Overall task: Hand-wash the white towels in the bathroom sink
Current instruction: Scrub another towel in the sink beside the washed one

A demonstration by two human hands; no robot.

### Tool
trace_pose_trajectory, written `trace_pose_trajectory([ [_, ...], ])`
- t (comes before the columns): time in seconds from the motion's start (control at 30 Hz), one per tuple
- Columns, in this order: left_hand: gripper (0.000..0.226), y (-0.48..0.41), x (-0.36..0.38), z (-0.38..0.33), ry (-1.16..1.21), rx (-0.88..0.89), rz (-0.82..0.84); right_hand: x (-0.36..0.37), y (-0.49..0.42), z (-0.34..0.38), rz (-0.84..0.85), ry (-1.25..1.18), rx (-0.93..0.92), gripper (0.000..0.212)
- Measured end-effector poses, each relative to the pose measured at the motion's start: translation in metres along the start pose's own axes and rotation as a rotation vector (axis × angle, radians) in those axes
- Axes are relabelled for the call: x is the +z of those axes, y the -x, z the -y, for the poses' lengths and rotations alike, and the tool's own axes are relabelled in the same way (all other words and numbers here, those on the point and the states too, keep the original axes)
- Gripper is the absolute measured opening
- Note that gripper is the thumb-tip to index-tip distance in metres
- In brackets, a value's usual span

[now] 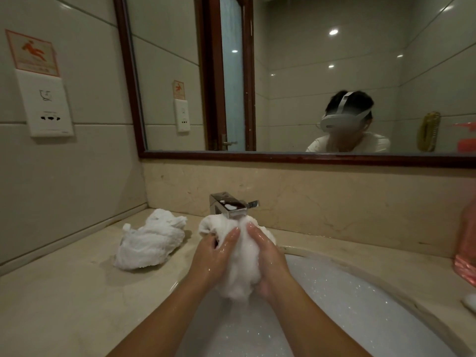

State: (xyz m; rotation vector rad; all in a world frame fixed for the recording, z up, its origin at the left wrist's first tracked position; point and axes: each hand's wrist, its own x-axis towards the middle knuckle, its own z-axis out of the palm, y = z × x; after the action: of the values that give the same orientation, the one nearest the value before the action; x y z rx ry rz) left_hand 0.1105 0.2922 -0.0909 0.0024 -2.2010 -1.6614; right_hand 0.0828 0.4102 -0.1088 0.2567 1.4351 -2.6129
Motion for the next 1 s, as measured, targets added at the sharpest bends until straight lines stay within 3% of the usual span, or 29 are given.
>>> trace_pose_trajectory([
  [0.1,0.07,0.0,-0.001,-0.002,-0.027,-0.038,-0.018,0.002,0.009,0.005,0.066,0.042,-0.061,0.095],
  [0.2,0.112,-0.005,0.0,-0.002,-0.076,-0.084,-0.02,-0.001,0.013,0.008,0.03,0.105,-0.12,0.059],
  [0.27,0.098,-0.004,0.002,-0.004,-0.055,-0.136,-0.052,-0.006,0.013,0.009,-0.031,0.11,-0.144,0.045],
  [0.37,0.079,0.0,0.003,-0.004,0.059,-0.177,-0.04,-0.008,0.016,0.011,-0.044,0.087,-0.174,0.042],
  [0.4,0.085,-0.003,0.003,-0.001,0.119,-0.213,-0.054,-0.008,0.017,0.012,-0.032,0.07,-0.183,0.044],
  [0.5,0.132,-0.01,0.003,0.009,0.203,-0.371,-0.133,-0.009,0.018,0.013,0.007,0.039,-0.192,0.06],
  [0.57,0.123,-0.01,0.003,0.008,0.153,-0.325,-0.108,-0.009,0.018,0.014,0.019,0.041,-0.196,0.056],
  [0.63,0.078,-0.004,0.002,-0.003,0.147,-0.274,-0.051,-0.009,0.019,0.014,0.029,0.046,-0.196,0.062],
  [0.7,0.058,-0.001,0.003,-0.008,0.196,-0.28,0.015,-0.008,0.018,0.013,0.033,0.059,-0.192,0.066],
  [0.9,0.08,-0.008,0.006,0.005,0.367,-0.286,0.108,-0.005,0.012,0.012,0.059,0.057,-0.204,0.068],
  [1.0,0.071,-0.013,0.005,0.011,0.383,-0.331,-0.039,0.002,0.009,0.004,0.001,0.137,-0.249,0.075],
])
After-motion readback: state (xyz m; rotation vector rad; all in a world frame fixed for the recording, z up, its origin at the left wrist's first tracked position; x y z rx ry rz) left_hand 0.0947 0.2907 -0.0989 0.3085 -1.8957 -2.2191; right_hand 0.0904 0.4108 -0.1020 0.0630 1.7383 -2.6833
